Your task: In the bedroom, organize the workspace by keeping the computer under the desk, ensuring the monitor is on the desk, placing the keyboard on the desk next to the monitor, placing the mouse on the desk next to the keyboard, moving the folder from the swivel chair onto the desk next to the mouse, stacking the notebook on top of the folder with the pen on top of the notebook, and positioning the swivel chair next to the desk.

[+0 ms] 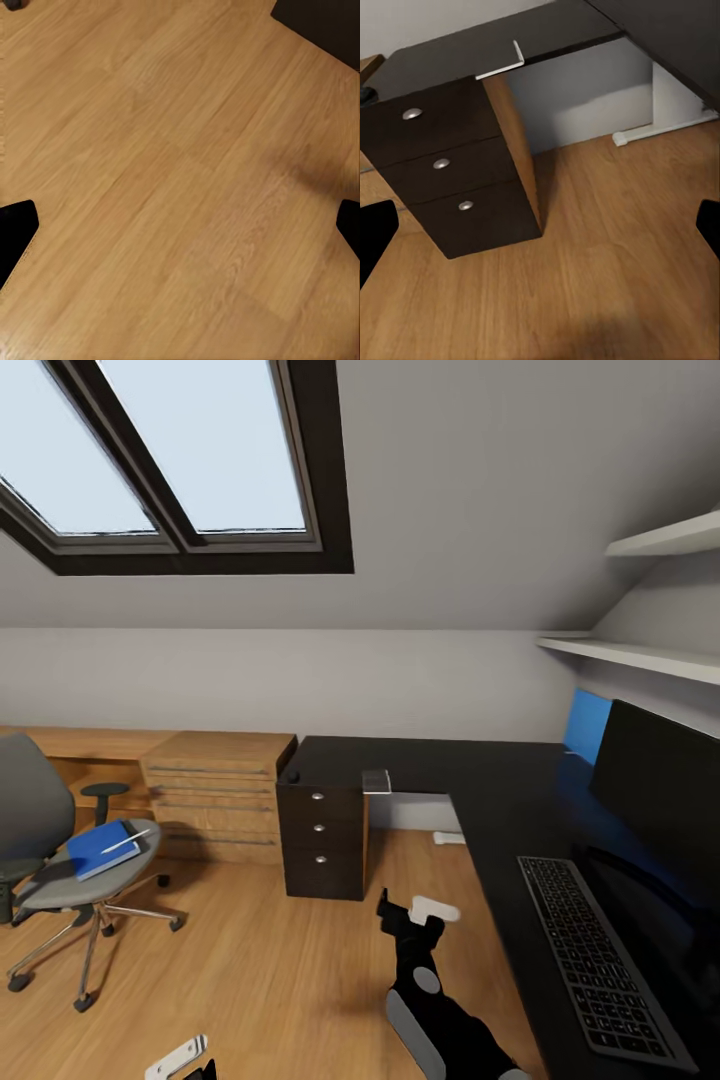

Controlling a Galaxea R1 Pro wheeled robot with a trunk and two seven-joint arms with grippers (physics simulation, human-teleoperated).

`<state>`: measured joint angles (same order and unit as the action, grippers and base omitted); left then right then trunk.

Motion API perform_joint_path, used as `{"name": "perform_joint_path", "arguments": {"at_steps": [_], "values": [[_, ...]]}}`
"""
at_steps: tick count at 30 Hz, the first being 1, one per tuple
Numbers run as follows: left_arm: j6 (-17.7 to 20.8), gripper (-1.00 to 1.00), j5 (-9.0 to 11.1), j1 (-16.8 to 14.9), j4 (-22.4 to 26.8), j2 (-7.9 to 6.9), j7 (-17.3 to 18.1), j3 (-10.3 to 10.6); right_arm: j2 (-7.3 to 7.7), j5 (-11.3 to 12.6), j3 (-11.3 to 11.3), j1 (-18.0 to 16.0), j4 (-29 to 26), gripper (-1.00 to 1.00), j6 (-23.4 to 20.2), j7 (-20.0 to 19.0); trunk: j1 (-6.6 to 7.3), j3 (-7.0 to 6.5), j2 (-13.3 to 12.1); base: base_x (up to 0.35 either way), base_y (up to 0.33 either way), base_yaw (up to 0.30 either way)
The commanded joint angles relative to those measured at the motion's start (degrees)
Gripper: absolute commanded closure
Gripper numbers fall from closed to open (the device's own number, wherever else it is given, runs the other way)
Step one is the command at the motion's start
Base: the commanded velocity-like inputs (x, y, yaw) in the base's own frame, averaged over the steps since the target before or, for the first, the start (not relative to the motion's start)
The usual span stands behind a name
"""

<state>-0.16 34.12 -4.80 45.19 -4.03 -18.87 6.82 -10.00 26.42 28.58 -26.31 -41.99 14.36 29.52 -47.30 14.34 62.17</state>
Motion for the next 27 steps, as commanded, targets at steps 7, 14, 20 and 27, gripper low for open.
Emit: {"name": "perform_joint_path", "arguments": {"at_steps": [7, 14, 20, 27], "values": [[0.0, -1.00, 0.4, 0.0, 0.1, -0.10, -0.5, 0.4, 0.00, 0.3, -0.1, -0.1, 0.1, -1.00, 4.1, 0.5, -0.01, 0.08, 0.1, 0.003, 0.304, 0.000], [0.0, -1.00, 0.4, 0.0, 0.1, -0.10, -0.5, 0.4, 0.00, 1.1, -0.6, -2.9, 0.0, -1.00, -8.2, 12.5, -0.01, 0.08, 0.1, 0.030, 0.238, 0.000], [0.0, -1.00, 0.3, 0.0, 0.1, -0.10, -0.6, 0.4, 0.00, 1.2, -4.1, -4.9, -9.9, -1.00, -13.9, 15.7, -0.01, 0.08, 0.1, 0.292, 0.021, 0.000], [0.0, -1.00, 0.3, 0.0, 0.1, -0.10, -0.6, 0.5, 0.00, 0.9, -1.0, -3.9, -12.8, -1.00, -13.9, 15.8, -0.01, 0.08, 0.1, 0.328, 0.000, 0.000]]}}
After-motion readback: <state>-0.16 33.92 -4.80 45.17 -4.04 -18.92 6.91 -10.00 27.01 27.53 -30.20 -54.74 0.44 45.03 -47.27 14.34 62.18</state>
